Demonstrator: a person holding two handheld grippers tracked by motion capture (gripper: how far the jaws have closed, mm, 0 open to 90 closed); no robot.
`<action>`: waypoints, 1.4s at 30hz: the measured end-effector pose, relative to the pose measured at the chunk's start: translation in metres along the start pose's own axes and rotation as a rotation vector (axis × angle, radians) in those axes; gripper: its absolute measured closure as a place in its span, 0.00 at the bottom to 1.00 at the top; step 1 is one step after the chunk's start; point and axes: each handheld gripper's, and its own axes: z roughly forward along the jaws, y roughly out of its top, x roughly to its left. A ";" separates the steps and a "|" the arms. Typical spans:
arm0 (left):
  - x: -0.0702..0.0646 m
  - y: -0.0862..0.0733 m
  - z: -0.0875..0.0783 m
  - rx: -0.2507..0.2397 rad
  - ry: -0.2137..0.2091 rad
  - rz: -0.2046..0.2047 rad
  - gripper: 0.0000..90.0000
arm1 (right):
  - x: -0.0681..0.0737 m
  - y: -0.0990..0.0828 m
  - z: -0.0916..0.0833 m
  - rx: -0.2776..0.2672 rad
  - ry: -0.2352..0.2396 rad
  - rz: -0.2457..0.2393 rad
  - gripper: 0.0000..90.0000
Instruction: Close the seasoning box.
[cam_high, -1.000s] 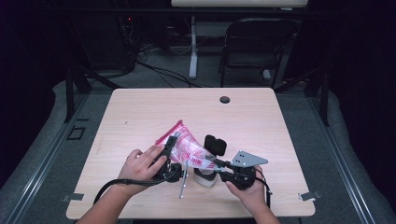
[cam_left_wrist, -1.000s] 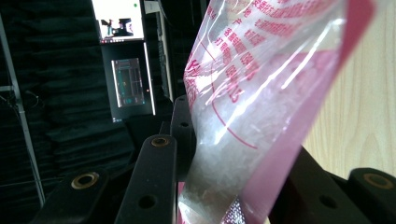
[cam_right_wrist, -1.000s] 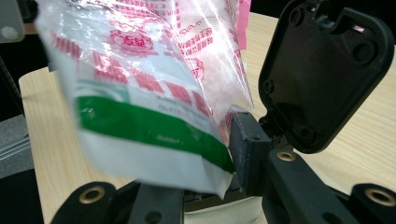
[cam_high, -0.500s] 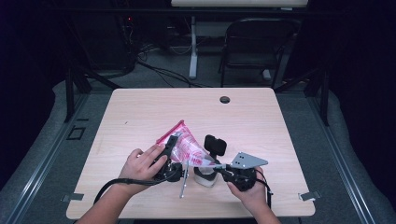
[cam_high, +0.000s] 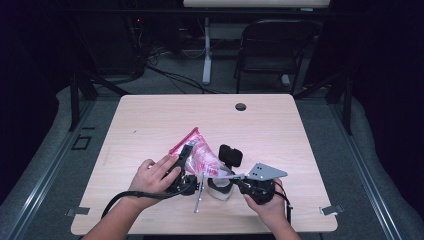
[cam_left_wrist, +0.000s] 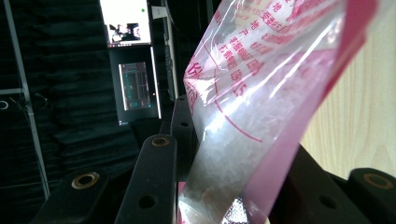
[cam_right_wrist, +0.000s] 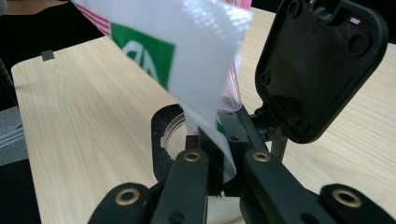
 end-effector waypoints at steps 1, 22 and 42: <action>0.001 0.000 0.000 0.001 0.000 0.000 0.82 | 0.000 0.000 0.000 -0.001 -0.002 0.003 1.00; 0.002 0.004 -0.003 -0.013 -0.001 -0.016 0.83 | 0.001 -0.002 0.003 0.015 -0.006 0.001 1.00; 0.001 0.000 0.002 0.002 -0.016 -0.010 0.83 | 0.003 0.002 -0.002 -0.016 -0.032 -0.001 1.00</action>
